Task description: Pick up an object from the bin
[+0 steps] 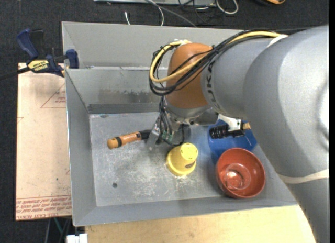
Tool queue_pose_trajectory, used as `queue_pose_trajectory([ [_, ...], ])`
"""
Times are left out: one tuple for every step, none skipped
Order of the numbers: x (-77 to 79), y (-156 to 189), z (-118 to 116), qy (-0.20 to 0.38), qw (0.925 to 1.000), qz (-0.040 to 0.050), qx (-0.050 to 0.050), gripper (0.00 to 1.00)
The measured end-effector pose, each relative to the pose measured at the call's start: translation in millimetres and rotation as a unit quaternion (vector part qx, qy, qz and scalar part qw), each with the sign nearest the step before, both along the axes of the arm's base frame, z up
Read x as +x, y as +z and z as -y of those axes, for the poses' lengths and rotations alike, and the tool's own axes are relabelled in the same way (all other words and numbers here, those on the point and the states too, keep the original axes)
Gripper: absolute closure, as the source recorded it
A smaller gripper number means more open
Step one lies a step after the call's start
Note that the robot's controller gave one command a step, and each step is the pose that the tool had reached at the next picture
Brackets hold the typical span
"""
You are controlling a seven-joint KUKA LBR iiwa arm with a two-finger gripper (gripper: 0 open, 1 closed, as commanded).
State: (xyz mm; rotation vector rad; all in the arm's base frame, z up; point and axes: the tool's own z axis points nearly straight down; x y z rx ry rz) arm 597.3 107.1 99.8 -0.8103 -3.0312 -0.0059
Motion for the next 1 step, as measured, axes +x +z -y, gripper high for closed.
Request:
queue_pose_trajectory([
  [2.6,34.2,-0.7,0.001,1.0000,0.0050,0.001,1.00],
])
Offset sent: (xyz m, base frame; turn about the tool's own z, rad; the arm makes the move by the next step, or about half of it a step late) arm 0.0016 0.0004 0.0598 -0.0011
